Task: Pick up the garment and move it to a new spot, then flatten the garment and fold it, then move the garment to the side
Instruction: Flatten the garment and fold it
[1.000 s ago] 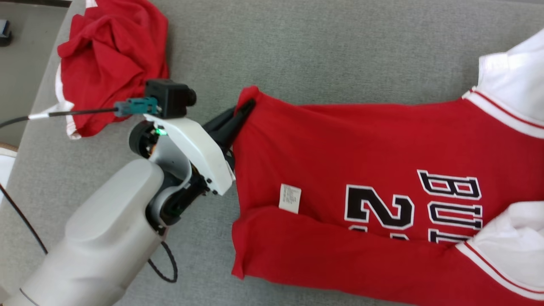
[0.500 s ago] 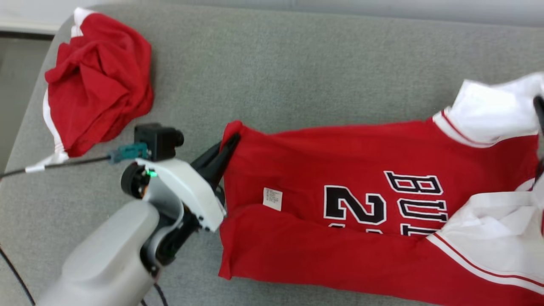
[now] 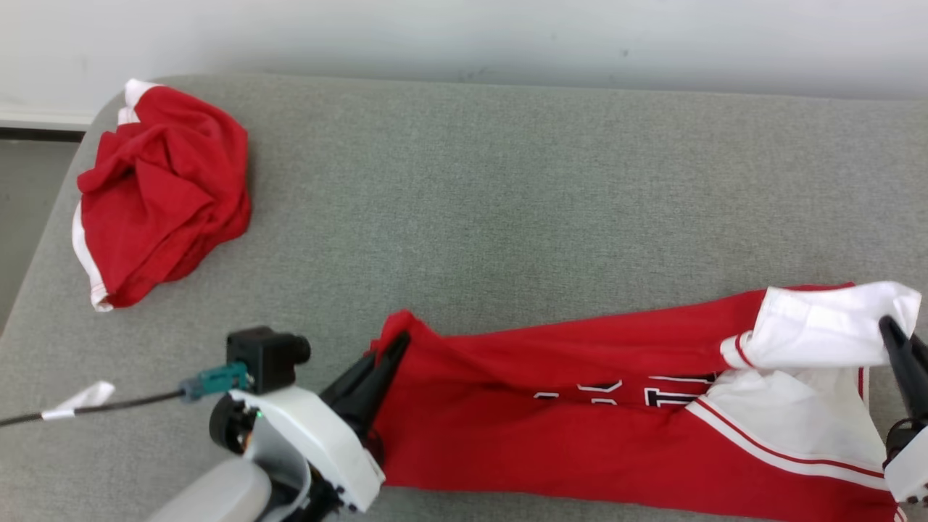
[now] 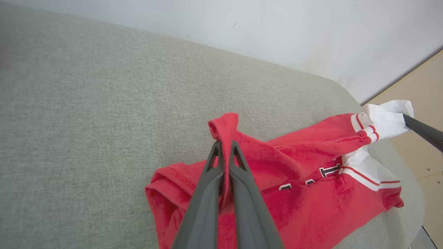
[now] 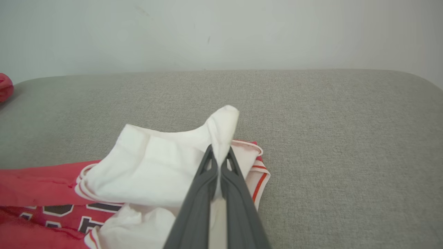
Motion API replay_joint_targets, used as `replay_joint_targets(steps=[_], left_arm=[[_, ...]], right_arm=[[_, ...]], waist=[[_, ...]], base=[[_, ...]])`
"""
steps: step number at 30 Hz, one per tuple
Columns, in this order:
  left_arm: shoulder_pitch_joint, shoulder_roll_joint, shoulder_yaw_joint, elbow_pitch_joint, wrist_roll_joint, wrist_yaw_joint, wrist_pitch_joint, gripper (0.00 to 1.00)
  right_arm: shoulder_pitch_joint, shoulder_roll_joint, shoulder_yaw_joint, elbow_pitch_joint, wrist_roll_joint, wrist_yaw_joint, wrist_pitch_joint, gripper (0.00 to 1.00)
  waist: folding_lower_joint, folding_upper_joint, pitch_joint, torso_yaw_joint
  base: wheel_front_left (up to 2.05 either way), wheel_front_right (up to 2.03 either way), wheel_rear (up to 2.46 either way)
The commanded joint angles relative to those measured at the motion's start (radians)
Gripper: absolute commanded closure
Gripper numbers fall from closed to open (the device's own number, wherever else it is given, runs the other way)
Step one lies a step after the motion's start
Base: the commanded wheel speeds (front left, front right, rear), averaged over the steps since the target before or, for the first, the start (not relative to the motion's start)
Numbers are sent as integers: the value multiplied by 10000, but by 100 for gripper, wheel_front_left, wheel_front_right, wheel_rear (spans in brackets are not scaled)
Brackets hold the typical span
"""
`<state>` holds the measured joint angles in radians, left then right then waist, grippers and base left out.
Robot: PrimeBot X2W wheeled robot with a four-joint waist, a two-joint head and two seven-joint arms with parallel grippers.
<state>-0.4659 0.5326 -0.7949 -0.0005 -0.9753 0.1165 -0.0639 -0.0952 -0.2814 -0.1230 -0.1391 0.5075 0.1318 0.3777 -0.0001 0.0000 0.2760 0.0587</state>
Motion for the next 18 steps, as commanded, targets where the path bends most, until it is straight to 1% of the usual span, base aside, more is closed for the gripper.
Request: replay_joint_targets(steps=[1, 5, 6, 7, 8, 9, 13, 16, 18], left_arm=[[196, 71, -21, -68, -120, 77, -29, 100], [564, 252, -159, -208, 62, 265, -72, 100], [666, 265, -218, -173, 124, 299, -98, 85], [779, 260, -282, -147, 182, 342, -159, 70], [895, 271, -341, -108, 217, 366, -172, 28], [1021, 307, -411, -68, 237, 396, -156, 0], [1548, 415, -752, 3, 437, 421, -266, 0], [2018, 524, -731, 33, 732, 804, -817, 0], [2386, 516, -568, 80, 909, 1232, -1348, 0]], right_arm=[[133, 32, -17, -18, 113, -21, -35, 100], [420, 133, 166, 238, 72, -21, 15, 100], [445, 127, 190, 309, 40, -21, -31, 100], [512, 134, 188, 406, 12, -21, -41, 94], [627, 160, 156, 556, 15, -21, 34, 17], [747, 132, 141, 669, -20, -21, 132, 0], [1191, 2, -140, 804, 49, -21, 499, 0], [1519, -118, -465, 628, 234, -21, 778, 0], [1655, -111, -804, 440, 375, -21, 919, 0]], waist=[[1, 0, -70, -52], [1, 0, -130, -99], [1, 0, -159, -102], [1, 0, -197, -100], [1, 0, -254, -91], [1, 0, -325, -82], [1, 0, -695, -35], [1, 0, -1070, -36], [1, 0, -1292, -9]], base=[[0, 0, 0], [0, 0, 0], [0, 0, 0], [0, 0, 0], [0, 0, 0], [0, 0, 0], [0, 0, 0], [0, 0, 0], [0, 0, 0]])
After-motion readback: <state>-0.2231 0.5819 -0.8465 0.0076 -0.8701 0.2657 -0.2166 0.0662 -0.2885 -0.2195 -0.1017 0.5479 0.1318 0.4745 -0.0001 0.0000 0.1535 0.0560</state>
